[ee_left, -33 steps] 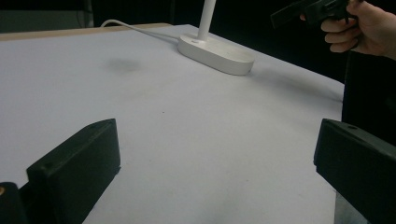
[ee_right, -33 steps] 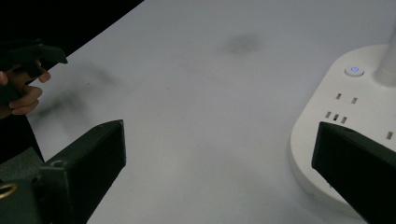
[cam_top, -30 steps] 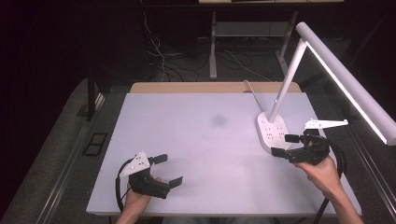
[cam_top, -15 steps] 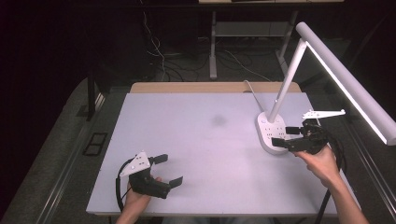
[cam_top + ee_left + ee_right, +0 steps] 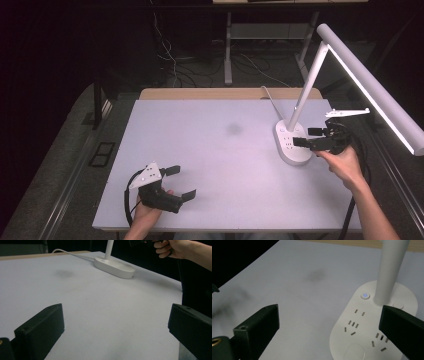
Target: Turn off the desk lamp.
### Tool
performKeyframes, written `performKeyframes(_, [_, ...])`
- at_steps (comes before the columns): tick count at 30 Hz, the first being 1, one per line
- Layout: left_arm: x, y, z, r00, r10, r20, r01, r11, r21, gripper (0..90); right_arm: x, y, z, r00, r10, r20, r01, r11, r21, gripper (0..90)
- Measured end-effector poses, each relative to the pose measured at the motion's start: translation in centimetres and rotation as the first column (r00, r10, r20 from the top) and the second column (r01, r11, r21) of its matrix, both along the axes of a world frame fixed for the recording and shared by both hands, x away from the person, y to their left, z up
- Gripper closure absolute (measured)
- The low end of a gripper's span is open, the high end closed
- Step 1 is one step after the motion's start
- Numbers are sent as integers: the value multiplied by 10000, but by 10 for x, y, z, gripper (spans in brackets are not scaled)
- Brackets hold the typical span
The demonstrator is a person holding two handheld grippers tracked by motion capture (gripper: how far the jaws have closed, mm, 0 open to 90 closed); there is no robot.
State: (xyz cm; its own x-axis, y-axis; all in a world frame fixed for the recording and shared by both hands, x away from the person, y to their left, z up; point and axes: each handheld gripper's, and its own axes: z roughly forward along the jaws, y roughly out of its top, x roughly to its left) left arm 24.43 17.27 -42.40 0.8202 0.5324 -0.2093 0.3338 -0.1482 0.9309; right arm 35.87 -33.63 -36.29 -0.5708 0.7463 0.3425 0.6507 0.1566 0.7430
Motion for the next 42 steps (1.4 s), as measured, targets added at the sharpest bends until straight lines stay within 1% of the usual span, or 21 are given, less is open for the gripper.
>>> performKeyframes(6, [0,1,0,10000,4,22,-4,10000,25,0,12,-3,4,9999,-58,143,61,9996,-267,30])
performKeyframes(10, [0,0,0,10000,-32,29,32,10000,43,0,20,-5,3,9999,-94,46,97,9976,-686,30])
performKeyframes(11, [0,0,0,10000,-48,26,48,10000,55,0,23,-6,3,9999,-131,44,133,9972,-730,30])
performKeyframes(12, [0,0,0,10000,-66,33,66,10000,67,0,25,-7,3,9999,-139,23,140,9968,-783,48])
performKeyframes(13, [0,-1,0,10000,-78,34,77,9999,68,0,27,-9,3,9999,-145,27,147,9968,-787,111])
performKeyframes(14, [0,-1,0,10000,-76,28,75,10000,60,0,28,-10,3,9998,-74,158,86,9970,-770,153])
performKeyframes(15, [0,-1,0,10000,-74,25,73,9999,74,0,30,-12,3,9995,-150,269,173,9960,-876,161])
performKeyframes(16, [0,-1,0,10000,-66,21,65,9999,83,0,31,-13,3,9994,-226,258,252,9943,-1037,208])
performKeyframes(17, [0,-1,0,10000,-71,20,71,9999,82,0,34,-15,3,9990,-236,369,279,9922,-1214,249])
performKeyframes(18, [0,-1,0,10000,-78,21,77,9999,81,0,36,-17,3,9987,-324,392,374,9900,-1363,275])
performKeyframes(22, [1,0,0,10000,-63,16,63,10000,75,0,43,-21,1,9983,-451,369,506,9849,-1657,408])
performKeyframes(24, [1,0,-1,10000,-14,20,14,10000,50,0,47,-23,-1,9978,-562,360,614,9840,-1671,464])
performKeyframes(26, [2,0,-1,10000,29,1,-30,10000,57,0,51,-24,-5,9970,-717,299,759,9811,-1779,515])
performKeyframes(32, [1,1,0,10000,7,19,-7,10000,55,0,62,-27,-15,9938,-1096,198,1114,9772,-1805,665])
performKeyframes(37, [2,1,-1,10000,-15,-26,15,10000,59,0,70,-28,-19,9937,-1112,121,1116,9777,-1777,755])
performKeyframes(40, [2,1,-1,10000,-21,-27,21,10000,51,0,74,-29,-22,9924,-1225,-87,1192,9779,-1715,813])
performKeyframes(42, [2,1,-1,10000,-21,-15,21,10000,47,0,78,-31,-26,9927,-1185,-216,1134,9796,-1661,848])
